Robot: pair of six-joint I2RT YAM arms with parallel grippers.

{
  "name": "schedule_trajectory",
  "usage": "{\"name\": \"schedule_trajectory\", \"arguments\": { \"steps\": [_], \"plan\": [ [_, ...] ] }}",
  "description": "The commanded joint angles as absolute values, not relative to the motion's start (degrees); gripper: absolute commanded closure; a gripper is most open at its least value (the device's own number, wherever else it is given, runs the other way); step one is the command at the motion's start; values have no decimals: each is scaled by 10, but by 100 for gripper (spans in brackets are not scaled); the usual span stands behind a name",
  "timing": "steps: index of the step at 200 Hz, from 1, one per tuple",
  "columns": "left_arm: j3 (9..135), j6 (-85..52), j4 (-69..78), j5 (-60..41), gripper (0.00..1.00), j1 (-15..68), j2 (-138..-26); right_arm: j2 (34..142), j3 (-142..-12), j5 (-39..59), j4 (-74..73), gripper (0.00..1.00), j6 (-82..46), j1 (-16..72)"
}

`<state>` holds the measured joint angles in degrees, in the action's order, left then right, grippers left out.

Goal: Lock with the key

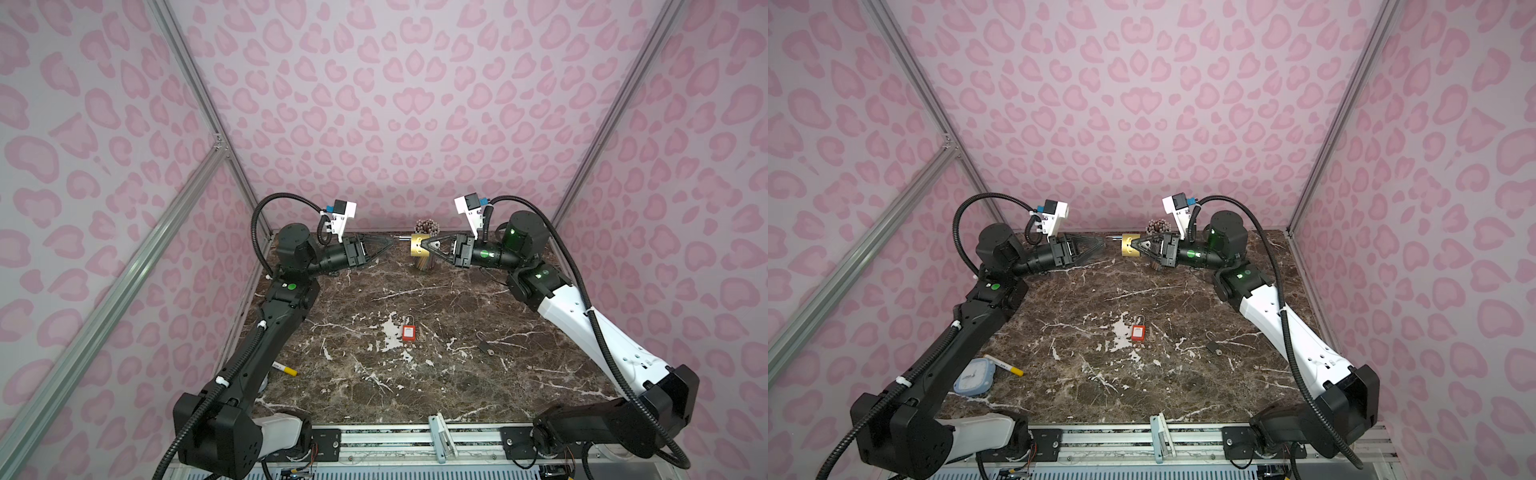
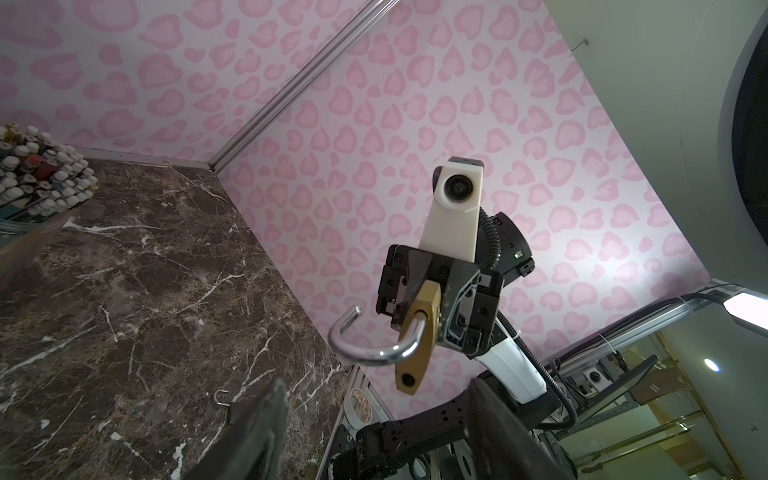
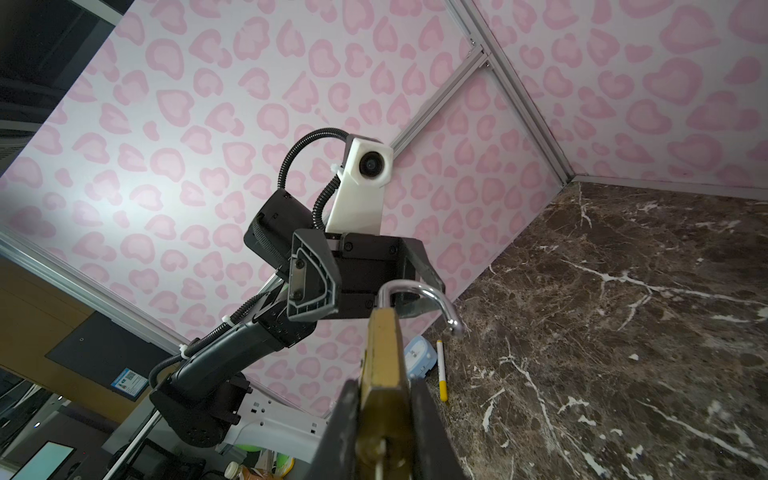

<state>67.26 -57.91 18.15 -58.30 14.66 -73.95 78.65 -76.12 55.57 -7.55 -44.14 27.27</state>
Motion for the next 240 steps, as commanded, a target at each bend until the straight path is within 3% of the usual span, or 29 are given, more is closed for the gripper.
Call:
{"name": "schedule_trajectory", "arguments": {
  "steps": [1,68,128,176,224,240],
  "plan": [
    [694,-591,214,-575,30,147,-752,781,-750,573,-109,100,-446,275],
    [703,-600,223,-586,34,166,-758,802,-757,585,-141,100,-457,286],
    [696,-599,220,-595,43,167,-748,817,-763,584,-184,100,-484,273],
    [694,-595,218,-595,59,167,-749,818,-768,593,-191,100,-493,267],
    [694,-594,219,-594,63,168,-749,822,-772,604,-198,100,-505,259],
    [693,-594,219,-594,69,167,-749,824,-772,606,-202,100,-509,259]
  ]
}}
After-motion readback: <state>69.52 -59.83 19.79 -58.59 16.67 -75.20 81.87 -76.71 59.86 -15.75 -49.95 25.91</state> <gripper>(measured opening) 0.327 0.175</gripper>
